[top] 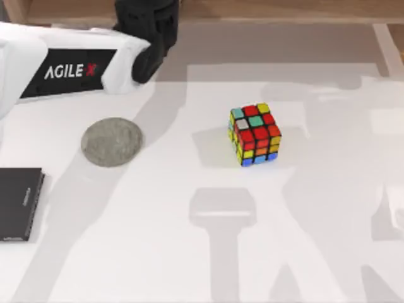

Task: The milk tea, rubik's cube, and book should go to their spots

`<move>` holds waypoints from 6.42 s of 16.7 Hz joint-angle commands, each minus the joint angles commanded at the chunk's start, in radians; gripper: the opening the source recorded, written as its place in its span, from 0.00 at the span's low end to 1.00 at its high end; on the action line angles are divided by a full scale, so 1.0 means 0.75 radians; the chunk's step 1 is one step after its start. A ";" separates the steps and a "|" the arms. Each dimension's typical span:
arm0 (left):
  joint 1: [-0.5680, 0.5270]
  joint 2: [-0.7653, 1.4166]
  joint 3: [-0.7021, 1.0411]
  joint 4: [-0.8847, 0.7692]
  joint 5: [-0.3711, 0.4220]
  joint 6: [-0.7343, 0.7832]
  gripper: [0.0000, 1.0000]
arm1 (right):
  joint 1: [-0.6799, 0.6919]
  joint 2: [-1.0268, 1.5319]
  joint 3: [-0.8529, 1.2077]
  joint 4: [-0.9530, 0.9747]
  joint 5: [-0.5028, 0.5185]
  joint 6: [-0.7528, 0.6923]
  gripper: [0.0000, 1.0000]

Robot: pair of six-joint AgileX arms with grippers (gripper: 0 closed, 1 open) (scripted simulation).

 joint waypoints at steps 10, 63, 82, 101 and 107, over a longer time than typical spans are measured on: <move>-0.079 -0.261 -0.387 0.108 -0.081 0.000 0.00 | 0.000 0.000 0.000 0.000 0.000 0.000 1.00; 0.137 -0.258 -1.235 0.733 0.172 -0.074 1.00 | 0.000 0.000 0.000 0.000 0.000 0.000 1.00; 0.088 -0.355 -1.386 0.778 0.119 -0.082 1.00 | 0.000 0.000 0.000 0.000 0.000 0.000 1.00; 0.024 -0.750 -1.144 0.197 0.074 -0.196 1.00 | 0.000 0.000 0.000 0.000 0.000 0.000 1.00; -0.081 -0.550 -0.565 -0.417 0.088 -0.455 1.00 | 0.000 0.000 0.000 0.000 0.000 0.000 1.00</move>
